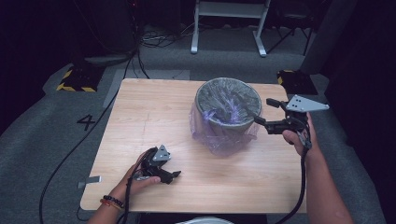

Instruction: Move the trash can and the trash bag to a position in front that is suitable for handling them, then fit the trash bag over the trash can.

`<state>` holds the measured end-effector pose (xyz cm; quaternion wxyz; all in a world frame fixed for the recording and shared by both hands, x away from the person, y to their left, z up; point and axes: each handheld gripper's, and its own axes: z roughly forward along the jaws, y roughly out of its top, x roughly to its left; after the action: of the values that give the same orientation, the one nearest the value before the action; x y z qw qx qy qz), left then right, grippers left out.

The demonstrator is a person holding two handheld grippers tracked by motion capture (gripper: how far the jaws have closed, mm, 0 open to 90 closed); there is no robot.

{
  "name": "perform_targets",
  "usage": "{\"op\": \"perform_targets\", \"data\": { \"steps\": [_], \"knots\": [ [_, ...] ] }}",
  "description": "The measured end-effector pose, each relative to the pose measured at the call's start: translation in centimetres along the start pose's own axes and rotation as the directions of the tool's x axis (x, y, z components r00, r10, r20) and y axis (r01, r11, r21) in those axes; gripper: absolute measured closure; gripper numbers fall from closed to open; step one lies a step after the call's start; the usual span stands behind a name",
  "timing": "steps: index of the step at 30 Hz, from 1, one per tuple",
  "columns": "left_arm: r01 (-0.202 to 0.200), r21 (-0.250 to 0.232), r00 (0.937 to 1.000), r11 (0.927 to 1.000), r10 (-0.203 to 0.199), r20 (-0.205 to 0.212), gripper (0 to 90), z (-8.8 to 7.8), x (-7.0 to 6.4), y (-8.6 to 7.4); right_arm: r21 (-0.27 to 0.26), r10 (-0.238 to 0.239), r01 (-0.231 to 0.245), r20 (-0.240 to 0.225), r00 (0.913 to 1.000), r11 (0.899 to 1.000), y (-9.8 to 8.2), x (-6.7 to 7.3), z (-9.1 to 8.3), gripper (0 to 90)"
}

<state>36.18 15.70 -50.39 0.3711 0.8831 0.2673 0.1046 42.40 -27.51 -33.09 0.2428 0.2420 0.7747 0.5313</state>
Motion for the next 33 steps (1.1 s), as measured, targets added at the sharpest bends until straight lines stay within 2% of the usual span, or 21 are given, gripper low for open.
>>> {"op": "perform_targets", "data": {
  "steps": [4, 7, 10, 13, 17, 29, 33],
  "knots": [
    [-0.016, 0.003, 0.9998, 0.9999, 0.016, 0.014, 13.0, 0.1, 0.2, 0.1, 0.035, 0.034, -0.033, -0.043, 0.9985, 0.999, 1.4, -0.2, 1.7, 20.8],
    [-0.018, 0.004, 0.9996, 0.9998, 0.018, 0.021, 12.4, 0.1, 0.3, 0.1, 0.067, 0.02, -0.018, -0.036, 0.9991, 0.998, 2.2, -0.3, 2.8, 21.1],
    [-0.022, 0.004, 0.9996, 0.9998, 0.022, 0.02, 12.4, 0.1, 0.3, 0.1, 0.088, 0.031, -0.028, -0.033, 0.999, 0.996, 2.8, -0.6, 3.8, 21.0],
    [-0.023, 0.004, 0.9996, 0.9997, 0.023, 0.02, 12.4, 0.1, 0.3, 0.1, 0.12, 0.016, -0.015, -0.004, 0.9999, 0.993, 3.3, -0.8, 4.7, 21.0],
    [-0.024, 0.005, 0.9995, 0.9997, 0.024, 0.02, 12.4, 0.1, 0.3, 0.1, 0.147, 0.018, -0.017, -0.007, 0.9998, 0.989, 3.8, -1.1, 5.7, 20.6],
    [-0.025, 0.005, 0.9995, 0.9997, 0.025, 0.021, 12.4, 0.1, 0.3, 0.1, 0.22, 0.037, -0.027, -0.045, 0.9983, 0.975, 3.7, -1.3, 8.3, 20.5],
    [-0.025, 0.005, 0.9995, 0.9997, 0.025, 0.021, 12.3, 0.1, 0.3, 0.1, 0.242, 0.031, -0.022, -0.034, 0.9989, 0.97, 3.6, -1.4, 8.8, 20.5]
  ]
}}
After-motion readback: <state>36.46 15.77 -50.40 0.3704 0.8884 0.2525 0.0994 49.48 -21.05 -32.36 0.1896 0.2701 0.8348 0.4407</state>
